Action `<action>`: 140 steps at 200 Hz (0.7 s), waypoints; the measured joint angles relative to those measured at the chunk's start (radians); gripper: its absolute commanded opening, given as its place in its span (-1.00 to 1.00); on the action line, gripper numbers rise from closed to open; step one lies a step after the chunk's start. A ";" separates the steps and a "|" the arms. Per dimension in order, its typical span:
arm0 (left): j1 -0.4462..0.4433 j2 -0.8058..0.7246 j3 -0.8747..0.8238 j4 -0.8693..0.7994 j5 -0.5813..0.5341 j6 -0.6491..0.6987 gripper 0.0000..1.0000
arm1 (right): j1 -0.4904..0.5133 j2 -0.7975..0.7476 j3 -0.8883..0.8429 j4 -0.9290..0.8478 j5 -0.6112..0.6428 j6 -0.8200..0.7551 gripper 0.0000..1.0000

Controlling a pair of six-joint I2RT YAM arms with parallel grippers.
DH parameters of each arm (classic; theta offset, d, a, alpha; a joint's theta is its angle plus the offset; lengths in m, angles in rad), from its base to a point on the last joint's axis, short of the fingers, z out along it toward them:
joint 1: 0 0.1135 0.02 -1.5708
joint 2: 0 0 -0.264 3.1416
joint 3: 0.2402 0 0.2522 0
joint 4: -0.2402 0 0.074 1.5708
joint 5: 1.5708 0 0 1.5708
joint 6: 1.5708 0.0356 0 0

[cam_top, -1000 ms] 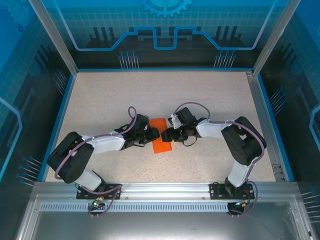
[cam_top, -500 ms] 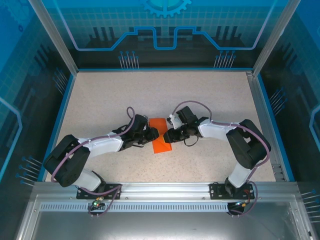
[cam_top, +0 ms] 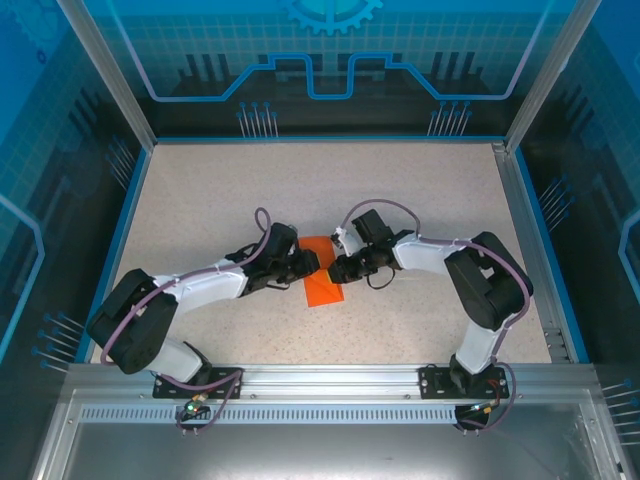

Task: Fold a paper plane with a square sheet of paper (pick it up from the middle)

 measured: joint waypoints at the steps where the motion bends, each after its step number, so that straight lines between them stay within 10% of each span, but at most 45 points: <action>1: 0.000 0.000 0.001 0.000 0.000 0.002 -0.28 | -0.001 0.000 0.000 0.000 -0.002 0.000 -0.78; 140: 0.059 0.271 0.194 -0.021 0.046 0.023 -0.37 | -0.073 0.065 0.020 0.006 -0.142 -0.088 -0.53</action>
